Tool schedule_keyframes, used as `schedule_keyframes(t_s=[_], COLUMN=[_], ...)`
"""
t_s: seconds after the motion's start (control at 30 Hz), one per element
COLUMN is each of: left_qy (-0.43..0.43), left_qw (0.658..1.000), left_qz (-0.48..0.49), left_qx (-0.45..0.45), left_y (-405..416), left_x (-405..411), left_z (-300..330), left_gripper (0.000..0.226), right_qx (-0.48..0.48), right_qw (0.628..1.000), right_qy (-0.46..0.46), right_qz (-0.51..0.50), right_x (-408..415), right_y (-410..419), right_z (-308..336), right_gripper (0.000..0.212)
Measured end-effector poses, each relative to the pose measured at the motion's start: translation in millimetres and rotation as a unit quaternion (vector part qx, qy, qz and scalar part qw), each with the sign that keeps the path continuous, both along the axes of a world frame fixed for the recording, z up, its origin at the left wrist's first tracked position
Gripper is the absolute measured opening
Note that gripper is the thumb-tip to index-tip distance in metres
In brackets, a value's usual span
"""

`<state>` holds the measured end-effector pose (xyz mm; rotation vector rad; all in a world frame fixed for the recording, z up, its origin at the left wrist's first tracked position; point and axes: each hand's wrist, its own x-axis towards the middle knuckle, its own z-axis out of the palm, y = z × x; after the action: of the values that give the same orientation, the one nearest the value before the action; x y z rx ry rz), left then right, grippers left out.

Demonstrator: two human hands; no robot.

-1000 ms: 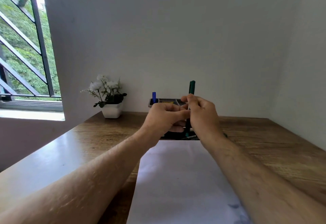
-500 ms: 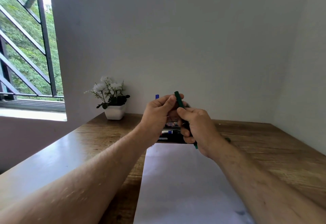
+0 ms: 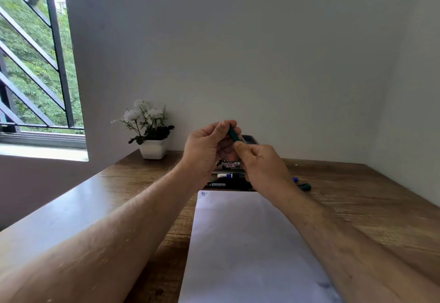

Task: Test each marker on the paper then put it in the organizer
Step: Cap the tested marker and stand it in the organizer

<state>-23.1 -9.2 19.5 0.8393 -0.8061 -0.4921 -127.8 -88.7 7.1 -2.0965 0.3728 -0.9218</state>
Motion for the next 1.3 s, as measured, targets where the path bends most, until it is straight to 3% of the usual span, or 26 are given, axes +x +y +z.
schedule_keyframes(t_s=[0.17,0.37,0.67,0.77,0.83,0.93,1.07,1.13,1.3], left_qy=[0.006,0.018,0.018,0.022,0.021,-0.067,-0.248,-0.286,-0.357], left_qw=[1.000,1.000,0.996,0.996,0.993,0.962,0.861,0.836,0.808], left_qz=[0.002,0.001,0.084,0.079,0.070,0.050,0.062,0.088,0.094], left_qx=[-0.007,-0.021,-0.023,0.027,0.096,0.259,0.441,0.460,0.459], left_y=[-2.3,-2.3,7.0,11.0,12.9,16.8,20.0,19.8,19.3], left_x=[1.6,1.4,21.3,25.1,23.5,23.5,27.9,28.2,28.8], left_z=[-1.1,1.8,6.8,8.6,9.1,6.0,3.7,4.4,4.6], left_gripper=[0.022,0.019,0.021,0.026,0.028,0.025,0.023,0.018,0.017], right_qx=[-0.064,-0.073,0.018,0.106,0.187,0.206,0.282,0.303,0.236], right_qw=[0.997,0.995,0.998,0.994,0.980,0.973,0.947,0.938,0.962], right_qy=[0.006,0.026,0.047,0.000,-0.037,-0.075,-0.110,-0.114,-0.064], right_qz=[-0.037,-0.055,-0.040,-0.006,0.052,0.074,0.110,0.119,0.120], right_x=[-4.7,-3.9,-9.8,-7.1,-5.8,-2.9,-1.0,-2.0,-2.7], right_y=[3.2,3.8,0.9,2.1,5.1,10.4,14.0,14.4,17.9], right_z=[5.2,1.8,-4.5,-2.3,-2.0,-4.2,-6.1,-7.4,-13.8], right_gripper=[0.045,0.058,0.043,0.024,0.024,0.029,0.028,0.029,0.010])
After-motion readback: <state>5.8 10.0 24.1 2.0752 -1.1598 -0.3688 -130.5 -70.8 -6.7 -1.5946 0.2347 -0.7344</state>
